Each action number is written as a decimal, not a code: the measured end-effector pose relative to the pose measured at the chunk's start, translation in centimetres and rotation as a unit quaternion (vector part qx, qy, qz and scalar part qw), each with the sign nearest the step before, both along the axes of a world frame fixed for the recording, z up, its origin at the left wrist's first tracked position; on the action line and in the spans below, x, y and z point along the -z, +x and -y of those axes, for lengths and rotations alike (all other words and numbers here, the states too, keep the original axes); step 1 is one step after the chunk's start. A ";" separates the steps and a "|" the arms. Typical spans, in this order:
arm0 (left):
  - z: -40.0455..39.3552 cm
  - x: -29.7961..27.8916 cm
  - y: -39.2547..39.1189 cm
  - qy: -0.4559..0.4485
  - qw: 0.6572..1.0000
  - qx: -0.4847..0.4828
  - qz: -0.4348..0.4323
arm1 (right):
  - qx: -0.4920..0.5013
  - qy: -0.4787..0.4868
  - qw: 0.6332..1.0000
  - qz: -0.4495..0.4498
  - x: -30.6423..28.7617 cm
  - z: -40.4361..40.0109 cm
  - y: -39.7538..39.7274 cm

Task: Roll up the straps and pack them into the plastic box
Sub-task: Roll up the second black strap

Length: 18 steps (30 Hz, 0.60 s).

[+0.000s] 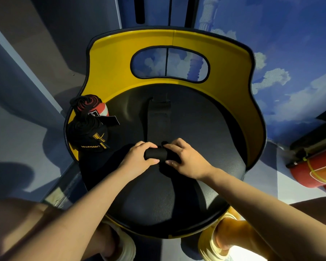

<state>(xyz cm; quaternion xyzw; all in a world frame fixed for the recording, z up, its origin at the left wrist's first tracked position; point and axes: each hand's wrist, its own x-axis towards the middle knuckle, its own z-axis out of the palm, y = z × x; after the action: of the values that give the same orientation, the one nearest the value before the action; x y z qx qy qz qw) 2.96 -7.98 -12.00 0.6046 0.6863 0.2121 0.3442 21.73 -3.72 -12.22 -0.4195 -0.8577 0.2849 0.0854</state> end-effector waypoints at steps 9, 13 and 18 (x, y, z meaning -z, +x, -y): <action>0.0 0.1 0.2 -0.036 0.999 0.024 -0.024 | -0.010 -0.008 1.000 -0.010 -0.1 -0.4 0.4; 0.5 -0.2 0.5 0.004 0.994 0.060 -0.087 | -0.014 -0.048 0.999 -0.008 -0.5 -0.5 0.3; 0.5 -0.3 0.3 0.031 0.989 0.083 -0.117 | -0.009 -0.081 0.997 0.000 -1.0 -0.9 0.5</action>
<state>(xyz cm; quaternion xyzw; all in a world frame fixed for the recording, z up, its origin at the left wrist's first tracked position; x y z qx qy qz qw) 3.22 -8.47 -11.68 0.6905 0.6624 0.1314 0.2591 22.26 -2.82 -11.23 -0.4175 -0.8352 0.3545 0.0485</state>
